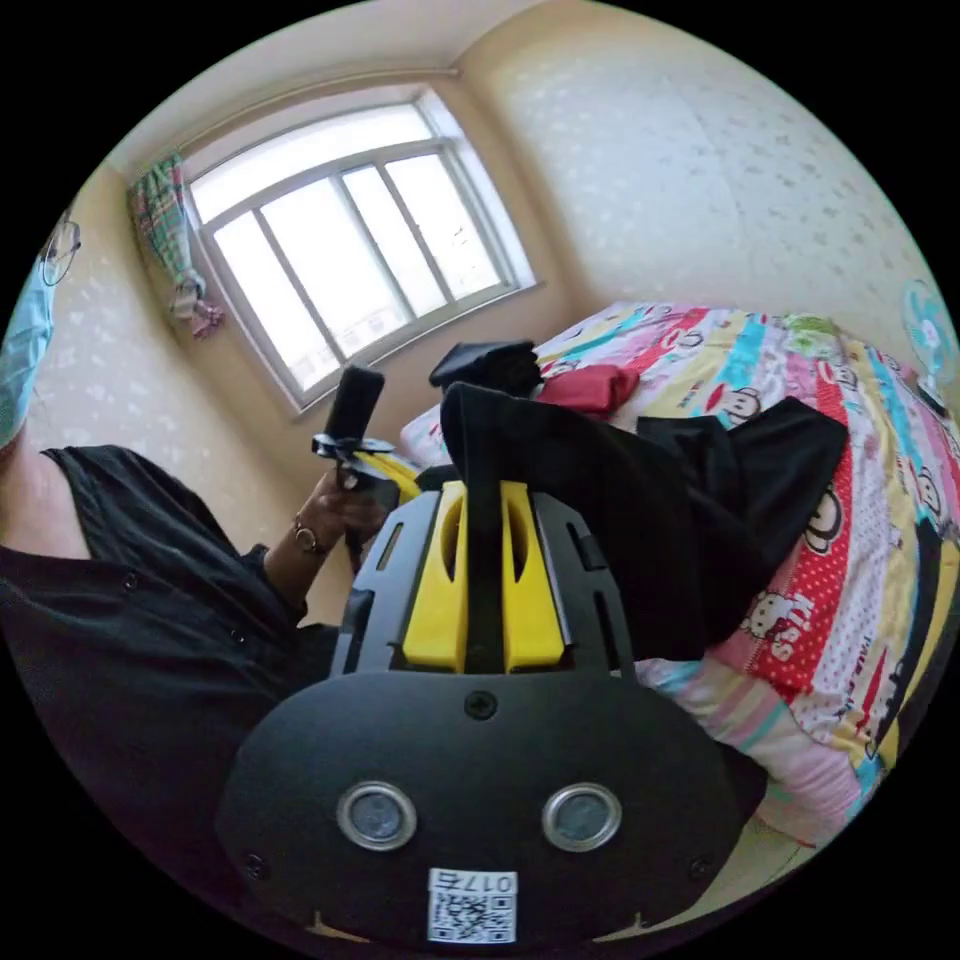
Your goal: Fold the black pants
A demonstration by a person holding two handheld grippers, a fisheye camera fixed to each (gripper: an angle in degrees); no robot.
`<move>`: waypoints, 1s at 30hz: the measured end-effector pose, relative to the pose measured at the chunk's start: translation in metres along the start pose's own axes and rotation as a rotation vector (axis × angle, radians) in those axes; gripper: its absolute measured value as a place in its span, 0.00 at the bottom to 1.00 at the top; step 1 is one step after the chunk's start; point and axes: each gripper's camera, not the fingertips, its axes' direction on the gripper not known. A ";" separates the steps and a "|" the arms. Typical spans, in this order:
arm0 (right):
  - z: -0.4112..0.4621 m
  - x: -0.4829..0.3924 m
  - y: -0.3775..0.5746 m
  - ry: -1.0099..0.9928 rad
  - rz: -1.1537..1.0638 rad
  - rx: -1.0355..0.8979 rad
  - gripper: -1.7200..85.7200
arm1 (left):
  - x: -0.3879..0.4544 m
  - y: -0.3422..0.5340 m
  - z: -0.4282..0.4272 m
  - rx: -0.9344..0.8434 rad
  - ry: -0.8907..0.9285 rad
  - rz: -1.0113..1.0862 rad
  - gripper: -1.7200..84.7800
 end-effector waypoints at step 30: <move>0.003 0.100 -0.004 0.091 0.233 0.009 0.11 | 0.059 0.026 -0.062 0.200 0.005 0.104 0.16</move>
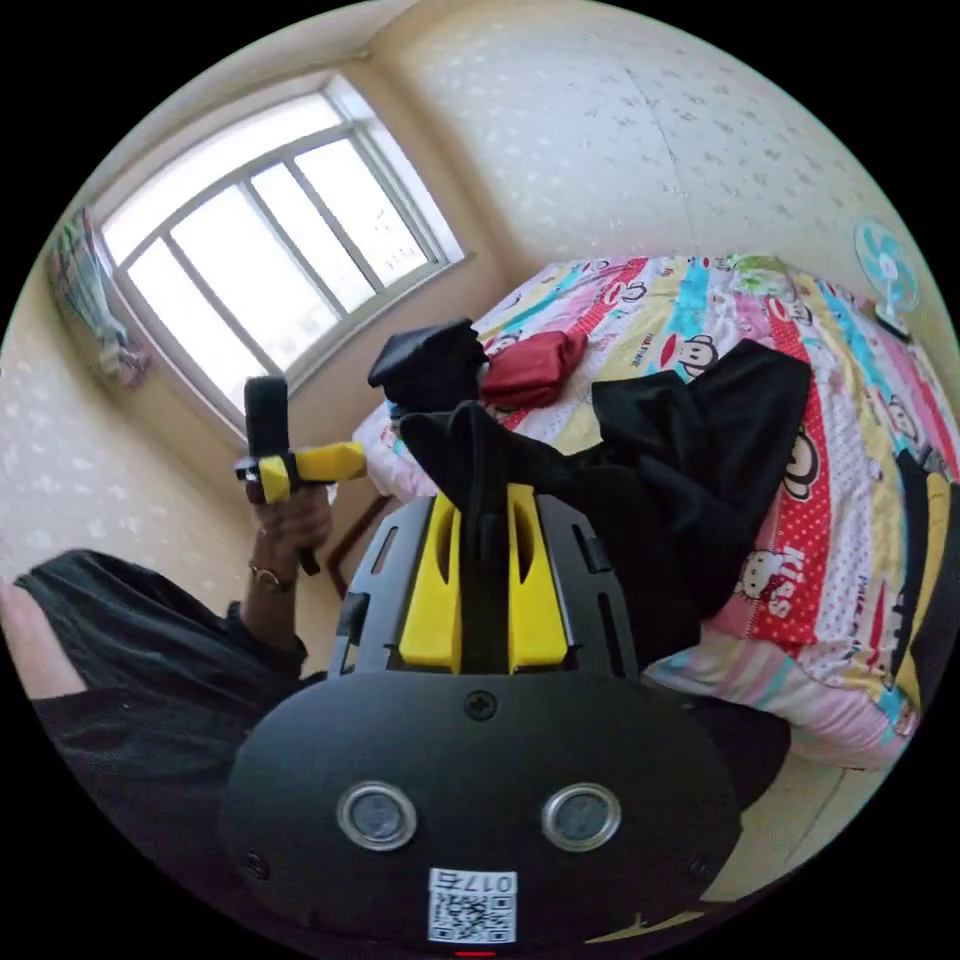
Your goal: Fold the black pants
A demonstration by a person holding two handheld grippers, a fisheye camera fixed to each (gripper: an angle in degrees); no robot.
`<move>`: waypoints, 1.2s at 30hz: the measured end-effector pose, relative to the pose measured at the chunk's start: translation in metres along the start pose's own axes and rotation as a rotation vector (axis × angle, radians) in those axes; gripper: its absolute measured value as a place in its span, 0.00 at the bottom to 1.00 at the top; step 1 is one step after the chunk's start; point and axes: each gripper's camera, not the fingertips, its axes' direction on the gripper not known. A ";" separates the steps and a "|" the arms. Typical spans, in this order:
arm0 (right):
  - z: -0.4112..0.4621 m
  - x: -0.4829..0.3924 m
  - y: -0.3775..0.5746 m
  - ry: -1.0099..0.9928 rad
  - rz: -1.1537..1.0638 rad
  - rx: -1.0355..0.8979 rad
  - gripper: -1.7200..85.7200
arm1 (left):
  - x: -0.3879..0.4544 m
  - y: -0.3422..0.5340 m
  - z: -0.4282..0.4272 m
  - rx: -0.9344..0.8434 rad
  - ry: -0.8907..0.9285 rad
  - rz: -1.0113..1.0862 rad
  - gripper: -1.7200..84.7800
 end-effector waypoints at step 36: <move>-0.182 0.065 -0.172 -0.791 -0.012 0.156 0.13 | 0.123 -0.049 -0.105 0.589 -0.368 0.254 0.08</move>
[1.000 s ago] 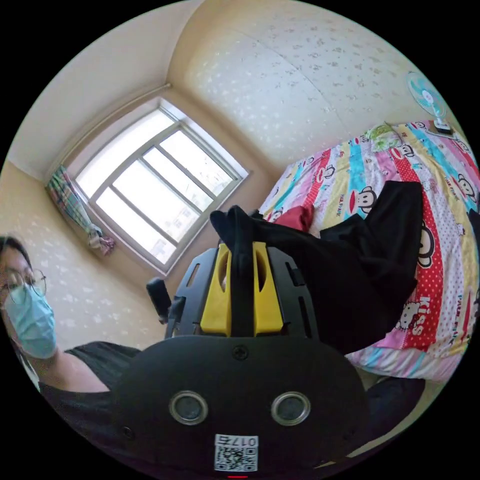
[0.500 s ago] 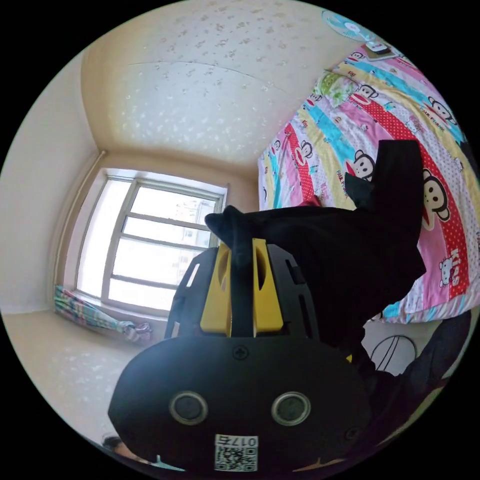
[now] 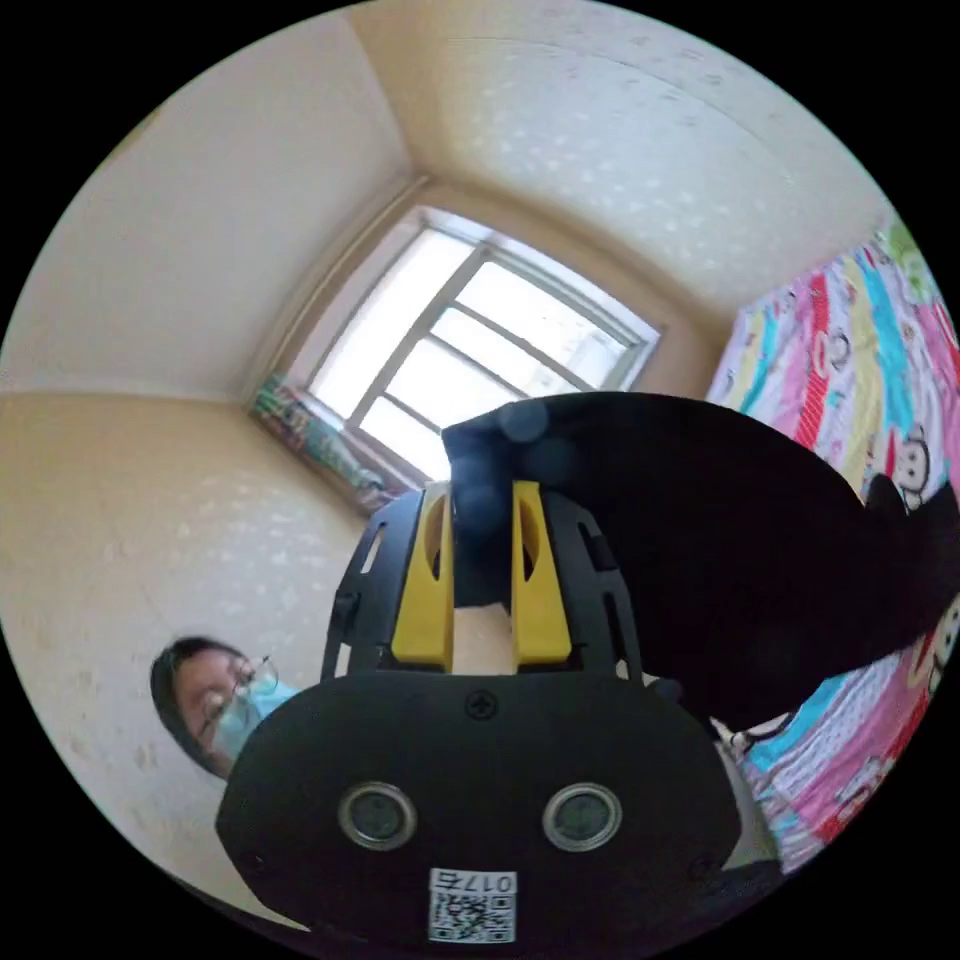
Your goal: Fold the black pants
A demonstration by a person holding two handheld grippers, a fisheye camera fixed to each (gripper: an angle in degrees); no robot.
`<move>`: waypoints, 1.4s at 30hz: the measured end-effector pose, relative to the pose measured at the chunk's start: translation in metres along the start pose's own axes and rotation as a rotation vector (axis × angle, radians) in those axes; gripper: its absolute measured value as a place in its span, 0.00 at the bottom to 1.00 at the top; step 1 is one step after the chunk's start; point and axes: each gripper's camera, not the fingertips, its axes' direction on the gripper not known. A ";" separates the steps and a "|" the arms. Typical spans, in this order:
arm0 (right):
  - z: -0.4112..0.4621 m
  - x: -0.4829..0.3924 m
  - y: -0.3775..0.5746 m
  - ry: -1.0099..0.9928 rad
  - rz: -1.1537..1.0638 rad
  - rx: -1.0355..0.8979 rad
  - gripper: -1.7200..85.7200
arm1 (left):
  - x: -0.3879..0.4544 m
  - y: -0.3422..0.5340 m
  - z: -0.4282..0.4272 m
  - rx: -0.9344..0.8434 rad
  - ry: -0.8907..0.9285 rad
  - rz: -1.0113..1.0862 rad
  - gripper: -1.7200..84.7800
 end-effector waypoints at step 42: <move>0.088 -0.248 -0.117 0.643 -0.656 0.034 0.11 | 0.043 -0.337 0.135 -0.155 -0.034 0.101 0.10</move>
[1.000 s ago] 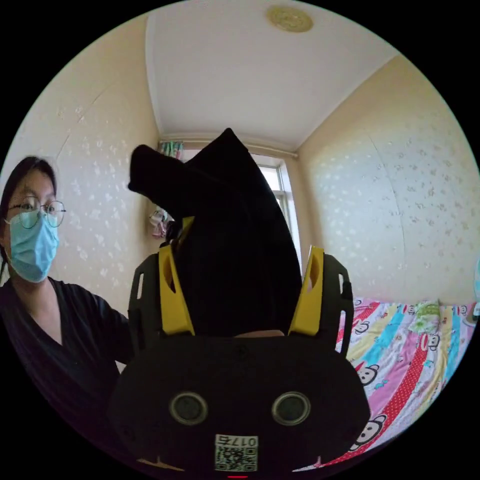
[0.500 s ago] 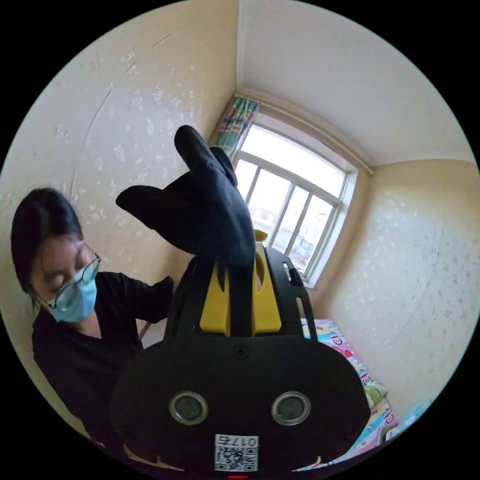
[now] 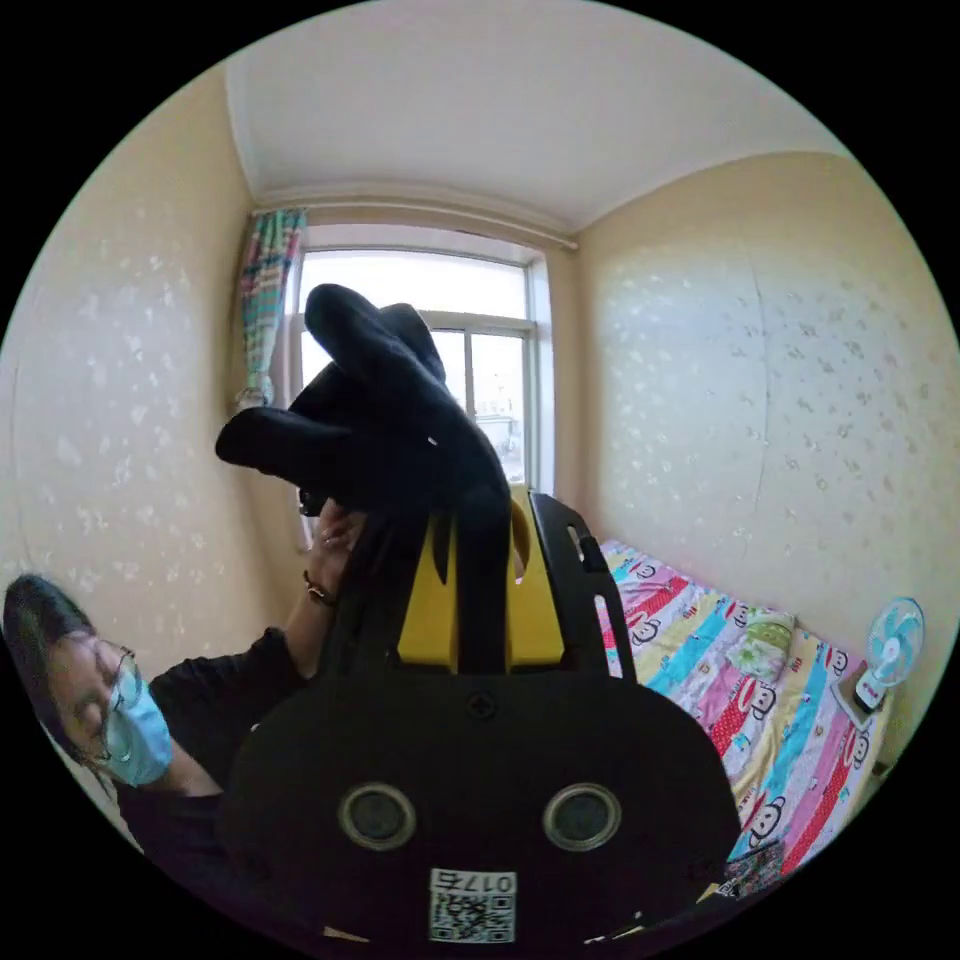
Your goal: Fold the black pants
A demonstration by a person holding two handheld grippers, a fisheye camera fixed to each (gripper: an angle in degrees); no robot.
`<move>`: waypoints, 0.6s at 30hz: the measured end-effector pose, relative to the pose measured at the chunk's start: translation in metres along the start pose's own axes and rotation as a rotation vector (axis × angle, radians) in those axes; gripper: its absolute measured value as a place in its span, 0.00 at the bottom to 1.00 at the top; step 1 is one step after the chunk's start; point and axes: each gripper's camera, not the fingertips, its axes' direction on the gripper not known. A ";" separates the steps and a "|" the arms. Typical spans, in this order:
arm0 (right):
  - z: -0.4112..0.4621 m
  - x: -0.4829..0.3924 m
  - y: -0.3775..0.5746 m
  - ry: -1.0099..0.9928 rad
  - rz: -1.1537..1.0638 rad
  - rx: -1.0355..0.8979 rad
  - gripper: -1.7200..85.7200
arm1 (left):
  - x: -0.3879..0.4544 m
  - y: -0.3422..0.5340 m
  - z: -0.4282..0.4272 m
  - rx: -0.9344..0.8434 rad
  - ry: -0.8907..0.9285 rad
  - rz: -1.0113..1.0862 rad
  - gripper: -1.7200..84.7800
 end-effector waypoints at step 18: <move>0.256 0.277 0.661 -0.152 0.998 -0.514 0.19 | -0.404 0.558 0.211 -0.975 -0.214 -0.563 0.18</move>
